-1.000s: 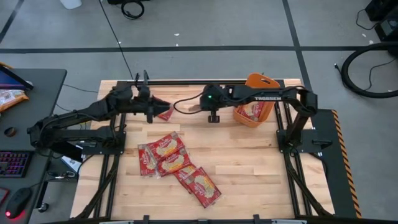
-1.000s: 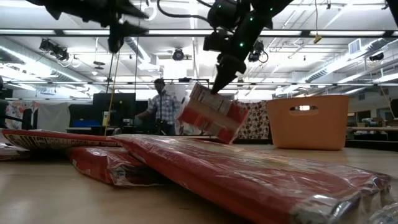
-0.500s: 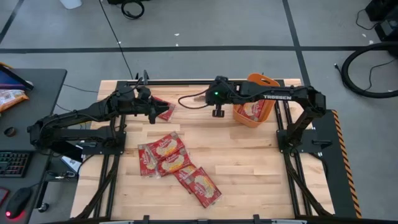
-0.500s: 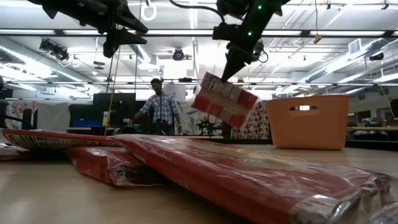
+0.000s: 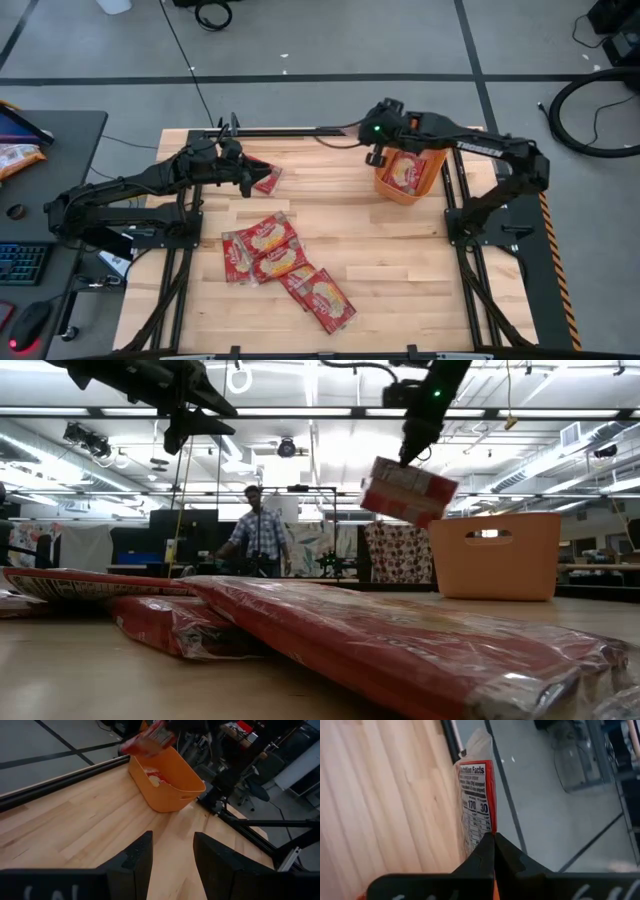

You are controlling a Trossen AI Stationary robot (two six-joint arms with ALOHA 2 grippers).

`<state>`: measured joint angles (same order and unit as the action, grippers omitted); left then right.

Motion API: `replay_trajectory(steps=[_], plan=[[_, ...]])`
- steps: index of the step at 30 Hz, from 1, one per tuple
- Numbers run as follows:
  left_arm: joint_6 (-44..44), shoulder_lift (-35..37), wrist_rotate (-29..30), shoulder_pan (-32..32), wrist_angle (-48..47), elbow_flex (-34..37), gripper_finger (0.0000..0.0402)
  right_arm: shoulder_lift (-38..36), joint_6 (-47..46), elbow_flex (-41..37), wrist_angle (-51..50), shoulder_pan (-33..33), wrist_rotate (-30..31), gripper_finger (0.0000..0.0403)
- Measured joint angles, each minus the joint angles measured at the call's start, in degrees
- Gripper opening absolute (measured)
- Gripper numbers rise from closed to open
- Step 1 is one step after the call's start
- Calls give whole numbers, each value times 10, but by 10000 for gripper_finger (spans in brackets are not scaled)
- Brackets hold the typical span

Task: Sort popcorn bags into baskets
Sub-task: Stack the red popcorn on the orange bin

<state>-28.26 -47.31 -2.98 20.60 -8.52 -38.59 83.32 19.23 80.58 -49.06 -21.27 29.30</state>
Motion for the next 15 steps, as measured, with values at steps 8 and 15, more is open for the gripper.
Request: replay_trajectory(steps=[8,15], plan=[[4,0,5,0,0,0,146,-47,-32,0,-84,-47,1,0],[4,0,6,0,-1,0,146,-101,-32,-47,-90,-103,-21,0]])
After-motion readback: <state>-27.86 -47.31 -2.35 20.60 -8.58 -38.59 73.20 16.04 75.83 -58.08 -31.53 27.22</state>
